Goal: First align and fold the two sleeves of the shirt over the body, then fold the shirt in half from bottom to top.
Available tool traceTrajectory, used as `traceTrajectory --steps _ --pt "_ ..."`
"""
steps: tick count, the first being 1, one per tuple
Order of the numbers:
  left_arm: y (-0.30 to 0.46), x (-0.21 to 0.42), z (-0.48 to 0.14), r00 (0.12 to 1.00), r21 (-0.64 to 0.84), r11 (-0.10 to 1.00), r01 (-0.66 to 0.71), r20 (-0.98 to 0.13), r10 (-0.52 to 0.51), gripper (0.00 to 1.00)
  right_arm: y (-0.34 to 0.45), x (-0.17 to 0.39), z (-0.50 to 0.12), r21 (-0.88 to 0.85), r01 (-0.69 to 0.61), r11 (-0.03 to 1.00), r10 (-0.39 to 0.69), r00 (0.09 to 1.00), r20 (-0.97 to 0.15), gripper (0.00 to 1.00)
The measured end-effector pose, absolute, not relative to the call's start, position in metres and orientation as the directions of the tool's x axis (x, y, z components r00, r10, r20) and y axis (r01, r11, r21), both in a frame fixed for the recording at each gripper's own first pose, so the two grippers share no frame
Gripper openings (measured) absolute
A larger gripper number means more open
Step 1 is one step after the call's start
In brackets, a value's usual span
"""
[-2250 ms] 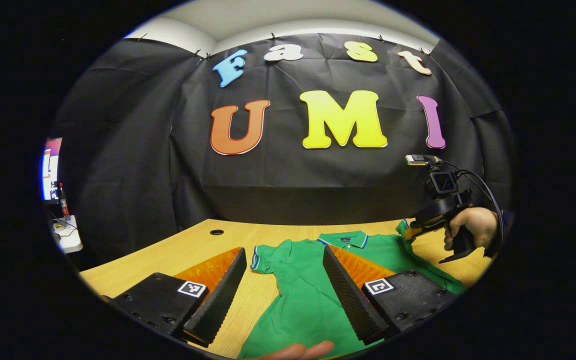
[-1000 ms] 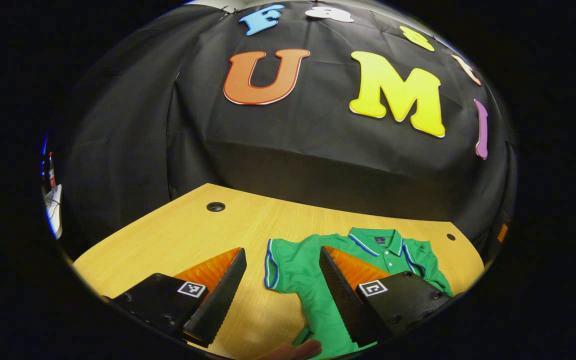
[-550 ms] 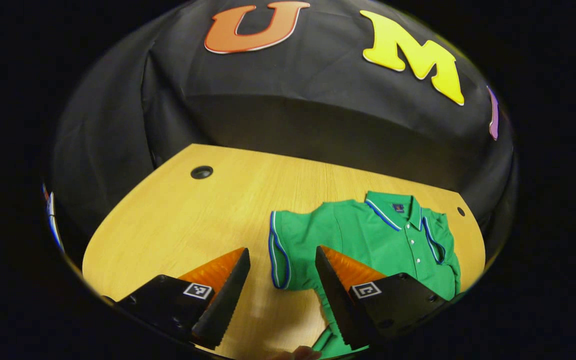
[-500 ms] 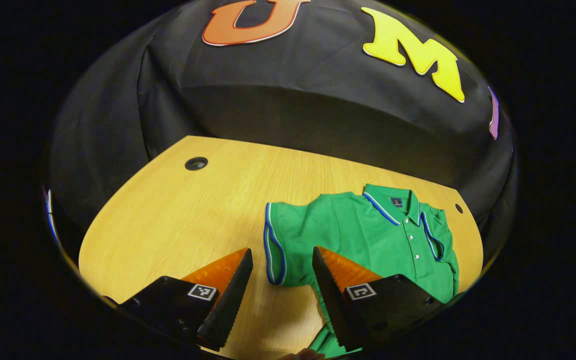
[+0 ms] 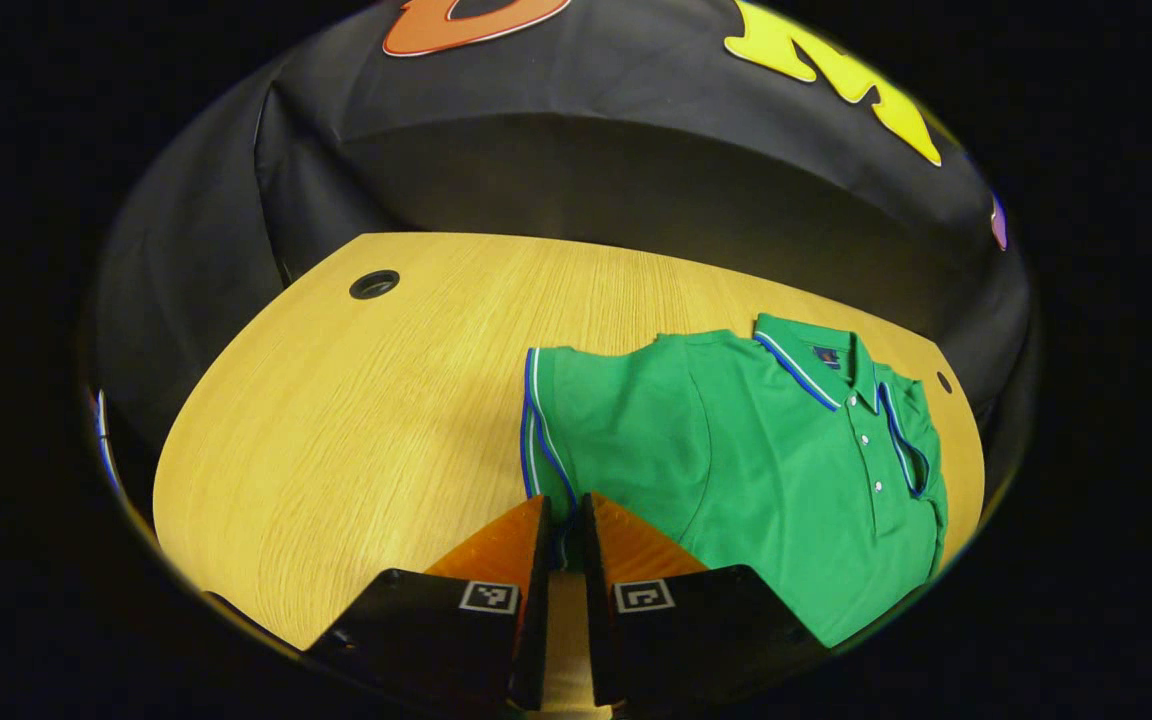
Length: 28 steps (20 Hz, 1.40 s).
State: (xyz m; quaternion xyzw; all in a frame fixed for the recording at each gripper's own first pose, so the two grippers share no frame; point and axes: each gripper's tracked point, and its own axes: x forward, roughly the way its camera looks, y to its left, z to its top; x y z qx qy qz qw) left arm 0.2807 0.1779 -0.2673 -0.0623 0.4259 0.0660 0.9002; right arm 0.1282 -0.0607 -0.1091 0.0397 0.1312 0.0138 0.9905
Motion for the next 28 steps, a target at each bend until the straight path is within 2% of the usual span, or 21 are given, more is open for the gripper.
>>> traceTrajectory --steps 1,2,4,7,10,14,17,19,20,22,24,26,28 --pt "0.177 0.283 -0.264 0.636 -0.049 0.983 -0.179 -0.768 0.078 0.18 -0.062 0.128 -0.110 0.087 -0.016 0.996 0.039 0.965 -0.260 0.96" --pt "0.179 0.284 -0.260 0.639 -0.028 0.983 -0.180 -0.763 0.095 0.09 -0.061 0.128 -0.111 0.091 -0.020 0.996 0.043 0.965 -0.260 0.95" --pt "0.171 0.286 -0.249 0.651 -0.013 0.987 -0.162 -0.752 0.097 0.05 -0.060 0.129 -0.113 0.092 -0.027 0.995 0.051 0.964 -0.262 0.95" --pt "0.158 0.294 -0.231 0.680 0.015 0.990 -0.138 -0.725 0.106 0.05 -0.059 0.128 -0.116 0.092 -0.035 0.995 0.058 0.963 -0.263 0.94" --pt "0.124 0.299 -0.221 0.698 0.007 0.997 -0.076 -0.714 0.058 0.05 -0.059 0.129 -0.122 0.095 -0.039 0.995 0.063 0.961 -0.270 0.94" --pt "0.073 0.308 -0.222 0.708 0.024 0.999 0.037 -0.707 -0.009 0.05 -0.069 0.130 -0.132 0.100 -0.017 0.995 0.046 0.956 -0.289 0.94" --pt "0.052 0.308 -0.231 0.701 0.063 0.995 0.072 -0.713 -0.006 0.05 -0.077 0.129 -0.138 0.104 -0.002 0.995 0.033 0.954 -0.298 0.94" --pt "0.059 0.311 -0.227 0.715 0.117 0.993 0.032 -0.696 0.059 0.13 -0.083 0.126 -0.141 0.101 0.009 0.995 0.022 0.953 -0.304 0.94" --pt "0.055 0.310 -0.223 0.720 0.107 0.994 0.032 -0.692 0.051 0.25 -0.086 0.123 -0.142 0.101 0.013 0.995 0.019 0.952 -0.307 0.93" --pt "0.045 0.307 -0.208 0.744 0.060 0.998 0.018 -0.668 0.027 0.66 -0.090 0.116 -0.143 0.103 0.016 0.995 0.017 0.950 -0.311 0.93" --pt "0.038 0.300 -0.188 0.774 0.016 1.000 0.002 -0.634 0.009 0.84 -0.093 0.110 -0.145 0.101 0.018 0.995 0.015 0.950 -0.313 0.94" --pt "0.032 0.289 -0.164 0.801 -0.020 1.000 0.001 -0.599 -0.013 0.85 -0.093 0.102 -0.145 0.105 0.015 0.994 0.019 0.950 -0.310 0.93" --pt "0.034 0.272 -0.142 0.830 -0.009 1.000 0.001 -0.558 -0.006 0.86 -0.089 0.092 -0.144 0.109 0.006 0.994 0.028 0.951 -0.309 0.96"
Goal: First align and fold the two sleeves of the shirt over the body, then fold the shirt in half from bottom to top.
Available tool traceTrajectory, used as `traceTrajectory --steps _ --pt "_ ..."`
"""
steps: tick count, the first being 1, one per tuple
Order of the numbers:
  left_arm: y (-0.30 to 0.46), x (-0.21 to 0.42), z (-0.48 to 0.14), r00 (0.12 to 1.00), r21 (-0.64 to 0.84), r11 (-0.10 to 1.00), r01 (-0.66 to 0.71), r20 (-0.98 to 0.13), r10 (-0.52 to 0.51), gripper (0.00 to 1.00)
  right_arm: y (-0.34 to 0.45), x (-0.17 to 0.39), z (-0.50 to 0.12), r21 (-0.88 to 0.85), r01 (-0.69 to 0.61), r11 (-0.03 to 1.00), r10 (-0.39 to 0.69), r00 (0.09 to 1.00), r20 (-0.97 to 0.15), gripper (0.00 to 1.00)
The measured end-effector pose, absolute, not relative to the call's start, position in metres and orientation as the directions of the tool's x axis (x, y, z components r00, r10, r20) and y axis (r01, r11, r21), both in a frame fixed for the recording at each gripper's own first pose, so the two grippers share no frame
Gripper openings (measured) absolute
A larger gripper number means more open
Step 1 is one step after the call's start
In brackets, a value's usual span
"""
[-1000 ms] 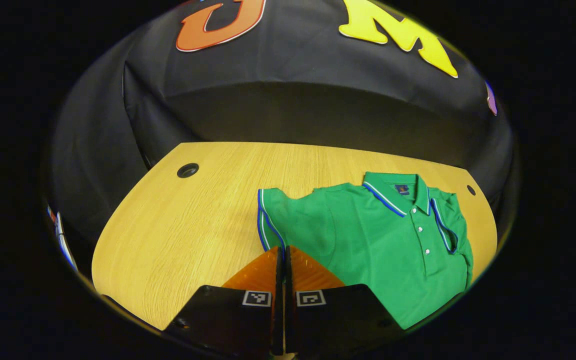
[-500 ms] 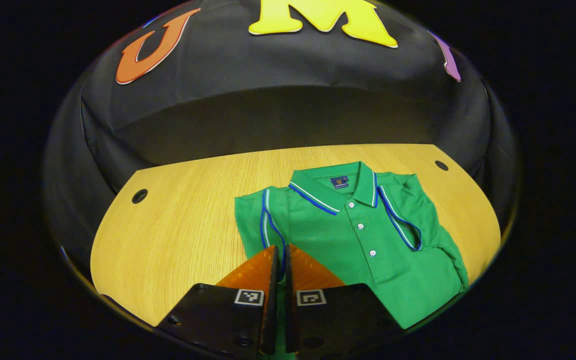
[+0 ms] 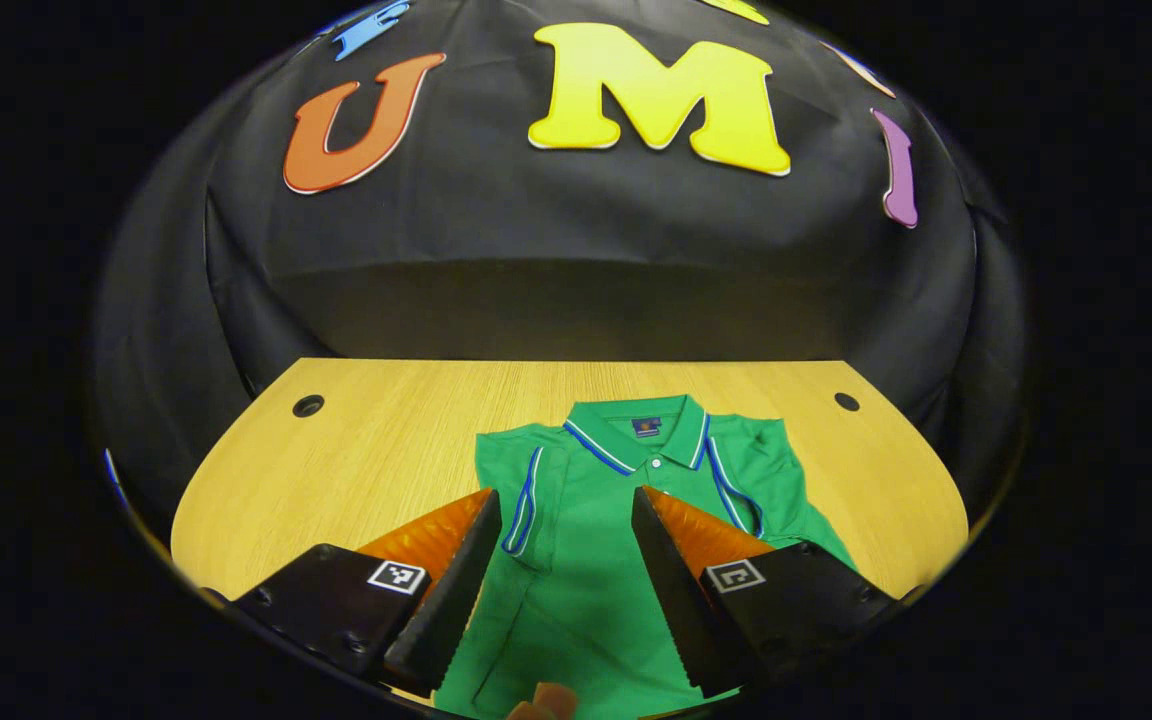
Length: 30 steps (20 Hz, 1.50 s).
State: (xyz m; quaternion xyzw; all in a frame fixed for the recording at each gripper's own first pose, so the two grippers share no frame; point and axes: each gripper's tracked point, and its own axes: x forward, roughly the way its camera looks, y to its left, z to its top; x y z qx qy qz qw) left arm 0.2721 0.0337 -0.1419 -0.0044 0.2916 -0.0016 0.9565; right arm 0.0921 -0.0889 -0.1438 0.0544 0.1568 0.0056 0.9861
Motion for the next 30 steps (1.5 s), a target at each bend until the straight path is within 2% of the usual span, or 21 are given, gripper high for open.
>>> traceTrajectory --steps 1,2,3,5,6,8,13,19,20,21,24,25,26,30 --pt "0.036 0.262 -0.130 0.846 0.007 1.000 -0.003 -0.534 0.007 0.94 -0.086 0.086 -0.141 0.109 -0.001 0.994 0.035 0.952 -0.304 0.96" --pt "0.039 0.250 -0.119 0.861 0.025 1.000 -0.007 -0.509 0.019 0.94 -0.083 0.080 -0.138 0.108 -0.009 0.994 0.041 0.953 -0.299 0.96" --pt "0.039 0.237 -0.108 0.875 0.037 0.999 -0.006 -0.484 0.023 0.88 -0.081 0.072 -0.135 0.106 -0.016 0.994 0.047 0.955 -0.292 0.96" --pt "0.039 0.208 -0.092 0.899 0.052 0.999 -0.006 -0.437 0.028 0.90 -0.078 0.057 -0.129 0.102 -0.026 0.994 0.054 0.959 -0.278 0.96" --pt "0.039 0.192 -0.084 0.910 0.057 0.998 -0.010 -0.414 0.033 0.92 -0.077 0.050 -0.127 0.100 -0.028 0.995 0.054 0.961 -0.271 0.93" --pt "0.037 0.159 -0.072 0.924 0.056 0.998 -0.009 -0.380 0.030 1.00 -0.075 0.032 -0.125 0.091 -0.033 0.995 0.057 0.962 -0.265 0.96" --pt "0.042 0.075 -0.071 0.939 0.057 0.998 -0.031 -0.341 0.049 1.00 -0.073 -0.008 -0.138 0.063 -0.052 0.997 0.067 0.959 -0.275 0.96" --pt "0.070 0.000 -0.130 0.907 0.059 0.994 -0.088 -0.408 0.104 1.00 -0.067 -0.032 -0.166 0.054 -0.070 0.996 0.085 0.934 -0.346 0.96" --pt "0.074 -0.008 -0.143 0.898 0.065 0.993 -0.096 -0.424 0.115 1.00 -0.067 -0.031 -0.169 0.045 -0.067 0.997 0.079 0.934 -0.349 0.93" --pt "0.078 -0.017 -0.154 0.891 0.071 0.992 -0.101 -0.438 0.122 1.00 -0.064 -0.030 -0.175 0.040 -0.071 0.997 0.081 0.929 -0.360 0.96" --pt "0.088 -0.029 -0.190 0.846 0.078 0.991 -0.111 -0.515 0.135 1.00 -0.049 -0.029 -0.197 0.045 -0.095 0.994 0.105 0.905 -0.413 0.99" --pt "0.089 -0.033 -0.201 0.828 0.073 0.991 -0.110 -0.545 0.132 1.00 -0.045 -0.028 -0.204 0.043 -0.098 0.994 0.107 0.898 -0.426 0.93" --pt "0.089 -0.036 -0.208 0.813 0.064 0.992 -0.109 -0.569 0.125 1.00 -0.044 -0.028 -0.209 0.037 -0.097 0.995 0.103 0.892 -0.440 0.96" --pt "0.092 -0.050 -0.227 0.768 0.059 0.994 -0.097 -0.631 0.112 1.00 -0.037 -0.026 -0.227 0.021 -0.101 0.995 0.098 0.868 -0.486 0.96"
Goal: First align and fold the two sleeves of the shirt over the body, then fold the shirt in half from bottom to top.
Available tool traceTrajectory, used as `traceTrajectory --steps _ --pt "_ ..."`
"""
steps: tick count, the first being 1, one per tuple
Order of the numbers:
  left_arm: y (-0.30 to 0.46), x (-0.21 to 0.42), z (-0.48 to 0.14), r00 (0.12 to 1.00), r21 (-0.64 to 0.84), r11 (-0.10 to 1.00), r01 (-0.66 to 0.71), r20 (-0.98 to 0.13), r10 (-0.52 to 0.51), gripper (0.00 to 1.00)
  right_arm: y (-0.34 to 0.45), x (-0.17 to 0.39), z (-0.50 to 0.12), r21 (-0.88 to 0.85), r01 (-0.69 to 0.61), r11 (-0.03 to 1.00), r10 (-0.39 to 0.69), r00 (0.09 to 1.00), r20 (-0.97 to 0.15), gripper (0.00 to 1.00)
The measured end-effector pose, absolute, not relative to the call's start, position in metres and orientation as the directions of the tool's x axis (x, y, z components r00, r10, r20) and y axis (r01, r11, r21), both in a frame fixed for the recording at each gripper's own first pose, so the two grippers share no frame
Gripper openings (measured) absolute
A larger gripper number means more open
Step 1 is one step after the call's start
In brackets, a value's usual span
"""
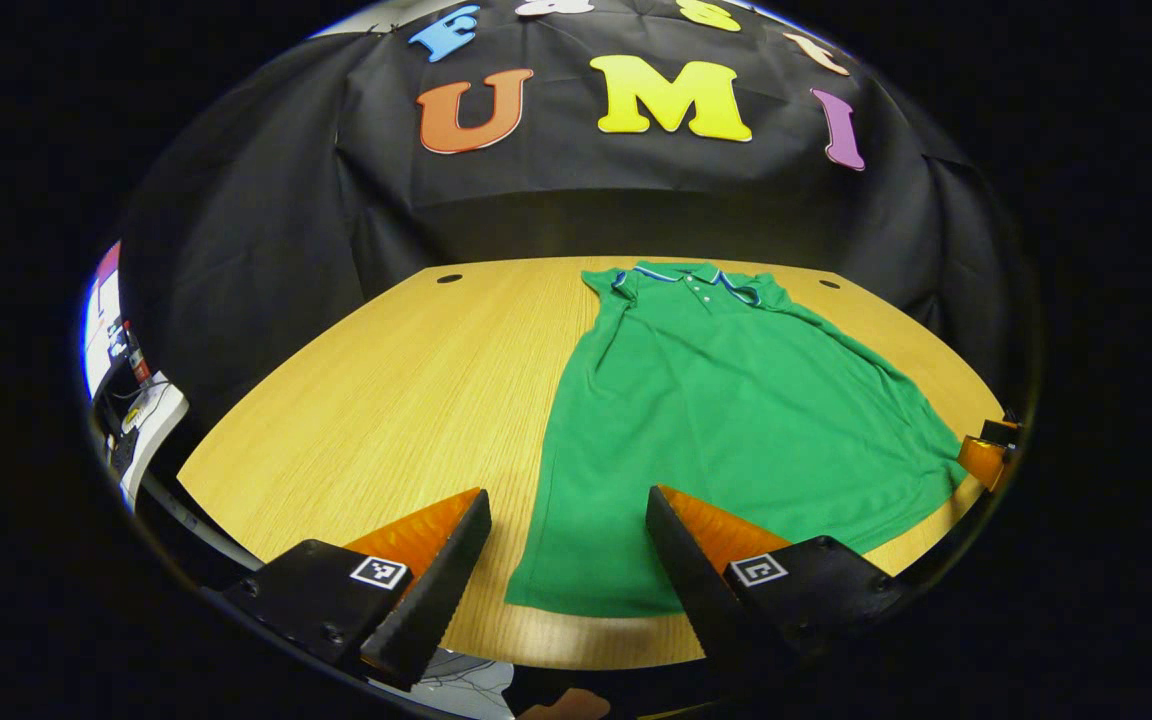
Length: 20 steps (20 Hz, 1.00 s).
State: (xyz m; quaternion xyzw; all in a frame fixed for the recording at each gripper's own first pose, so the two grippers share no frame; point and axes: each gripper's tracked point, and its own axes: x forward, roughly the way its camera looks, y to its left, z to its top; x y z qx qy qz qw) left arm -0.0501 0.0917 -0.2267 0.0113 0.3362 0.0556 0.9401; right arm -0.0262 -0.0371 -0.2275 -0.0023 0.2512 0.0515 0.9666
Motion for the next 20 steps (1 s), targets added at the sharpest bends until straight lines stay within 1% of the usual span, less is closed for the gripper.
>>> traceTrajectory --steps 2,4,5,6,7,8,9,10,11,12,13,14,15,16,18,20 --pt "0.091 -0.059 -0.237 0.738 0.029 0.994 -0.109 -0.668 0.100 0.99 -0.035 -0.027 -0.234 0.023 -0.104 0.994 0.102 0.853 -0.511 0.96" --pt "0.093 -0.059 -0.232 0.747 0.014 0.993 -0.118 -0.657 0.098 0.96 -0.036 -0.028 -0.237 0.032 -0.104 0.994 0.105 0.841 -0.530 0.96" --pt "0.094 -0.061 -0.235 0.744 0.013 0.993 -0.117 -0.661 0.097 0.94 -0.038 -0.028 -0.241 0.031 -0.103 0.994 0.103 0.834 -0.543 0.96" --pt "0.093 -0.061 -0.235 0.746 0.016 0.994 -0.112 -0.660 0.095 0.88 -0.034 -0.027 -0.242 0.051 -0.119 0.992 0.128 0.829 -0.544 0.96" --pt "0.093 -0.061 -0.235 0.745 0.021 0.995 -0.101 -0.661 0.089 0.87 -0.031 -0.027 -0.242 0.061 -0.120 0.991 0.133 0.824 -0.550 0.93" --pt "0.090 -0.060 -0.235 0.746 0.017 0.996 -0.085 -0.662 0.075 0.83 -0.032 -0.025 -0.242 0.060 -0.122 0.991 0.135 0.824 -0.550 0.82" --pt "0.089 -0.059 -0.236 0.746 0.016 0.997 -0.077 -0.662 0.068 0.80 -0.026 -0.025 -0.243 0.072 -0.140 0.987 0.157 0.816 -0.556 0.75" --pt "0.087 -0.057 -0.236 0.748 0.013 0.998 -0.068 -0.661 0.059 0.78 -0.018 -0.026 -0.242 0.093 -0.162 0.982 0.186 0.808 -0.559 0.52" --pt "0.087 -0.056 -0.236 0.750 0.013 0.998 -0.068 -0.659 0.059 0.67 -0.015 -0.025 -0.242 0.099 -0.169 0.981 0.195 0.802 -0.565 0.29" --pt "0.087 -0.055 -0.235 0.754 0.007 0.997 -0.070 -0.654 0.058 0.49 -0.014 -0.022 -0.243 0.093 -0.180 0.979 0.201 0.803 -0.562 0.06" --pt "0.087 -0.052 -0.235 0.760 0.001 0.997 -0.076 -0.648 0.059 0.43 -0.012 -0.022 -0.243 0.085 -0.197 0.977 0.210 0.795 -0.569 0.07" --pt "0.087 -0.049 -0.236 0.765 -0.015 0.996 -0.083 -0.642 0.054 0.23 -0.010 -0.020 -0.242 0.096 -0.206 0.974 0.224 0.793 -0.566 0.07" --pt "0.083 -0.046 -0.235 0.772 -0.030 0.997 -0.072 -0.635 0.037 0.14 -0.010 -0.021 -0.242 0.102 -0.210 0.972 0.230 0.788 -0.571 0.02" --pt "0.081 -0.043 -0.234 0.777 -0.042 0.997 -0.062 -0.629 0.022 0.07 -0.009 -0.019 -0.239 0.101 -0.221 0.970 0.239 0.786 -0.570 0.01" --pt "0.079 -0.035 -0.226 0.796 -0.082 0.995 -0.051 -0.605 -0.009 0.05 -0.008 -0.015 -0.231 0.106 -0.231 0.967 0.249 0.788 -0.563 0.01" --pt "0.086 -0.024 -0.211 0.824 -0.102 0.993 -0.066 -0.567 -0.004 0.04 -0.010 -0.008 -0.212 0.118 -0.232 0.965 0.259 0.808 -0.529 0.01"
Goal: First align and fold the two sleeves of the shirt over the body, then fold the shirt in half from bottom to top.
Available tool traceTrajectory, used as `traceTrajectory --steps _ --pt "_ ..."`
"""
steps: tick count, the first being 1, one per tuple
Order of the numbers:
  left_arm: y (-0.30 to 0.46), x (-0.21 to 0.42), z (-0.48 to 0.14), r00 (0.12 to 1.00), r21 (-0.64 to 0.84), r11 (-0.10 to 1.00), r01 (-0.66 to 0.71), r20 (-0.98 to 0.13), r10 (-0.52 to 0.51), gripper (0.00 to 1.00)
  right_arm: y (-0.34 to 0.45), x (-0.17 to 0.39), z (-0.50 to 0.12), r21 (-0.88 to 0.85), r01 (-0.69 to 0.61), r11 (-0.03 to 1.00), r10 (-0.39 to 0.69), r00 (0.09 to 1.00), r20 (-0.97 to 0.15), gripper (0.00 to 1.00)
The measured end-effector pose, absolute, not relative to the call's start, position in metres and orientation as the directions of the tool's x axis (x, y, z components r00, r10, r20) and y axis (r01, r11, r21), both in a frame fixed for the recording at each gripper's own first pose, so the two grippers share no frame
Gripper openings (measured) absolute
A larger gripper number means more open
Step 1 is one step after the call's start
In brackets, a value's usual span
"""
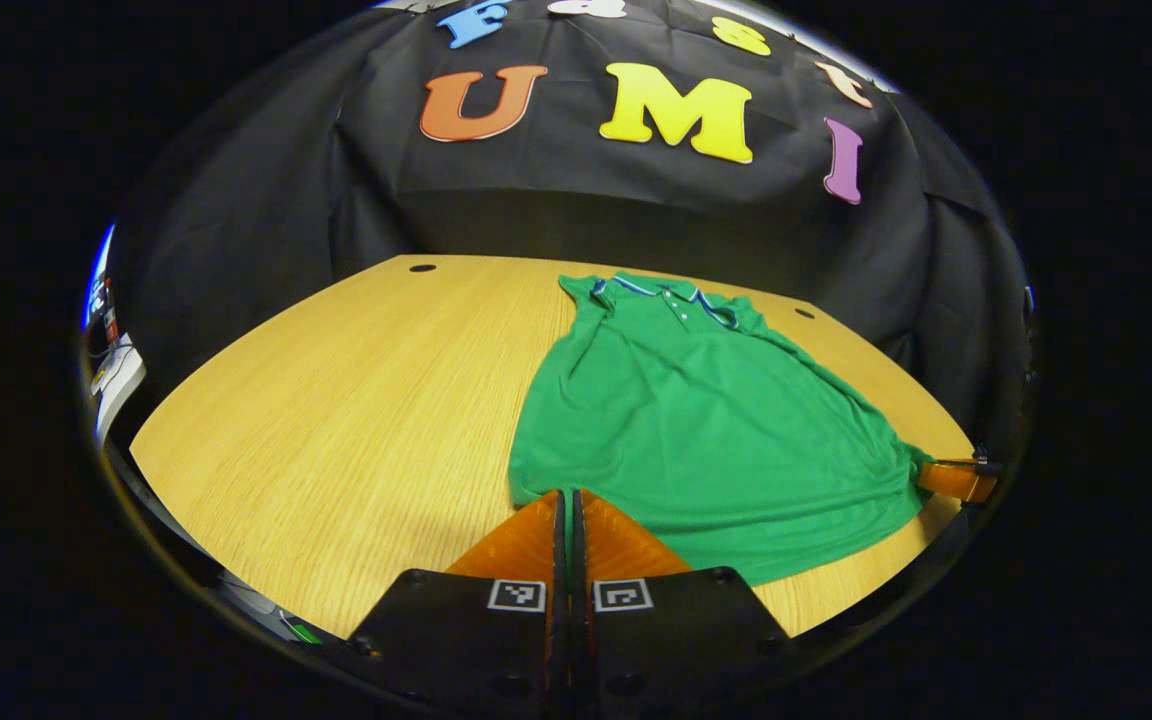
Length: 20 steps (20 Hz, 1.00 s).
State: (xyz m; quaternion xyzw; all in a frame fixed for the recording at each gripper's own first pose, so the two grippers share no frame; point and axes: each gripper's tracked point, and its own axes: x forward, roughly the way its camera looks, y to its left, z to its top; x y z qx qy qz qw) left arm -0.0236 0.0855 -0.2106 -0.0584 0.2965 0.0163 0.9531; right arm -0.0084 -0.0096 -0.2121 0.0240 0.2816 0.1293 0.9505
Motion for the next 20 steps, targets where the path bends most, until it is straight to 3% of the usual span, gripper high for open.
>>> traceTrajectory --steps 9,20 --pt "0.075 0.051 -0.123 0.909 -0.139 0.990 -0.012 -0.414 -0.047 0.04 0.001 0.049 -0.100 0.078 -0.276 0.958 0.285 0.890 -0.357 0.01" --pt "0.090 0.173 -0.068 0.955 -0.081 0.997 0.012 -0.293 -0.035 0.03 0.037 0.165 -0.022 0.037 -0.278 0.960 0.278 0.932 -0.231 0.01"
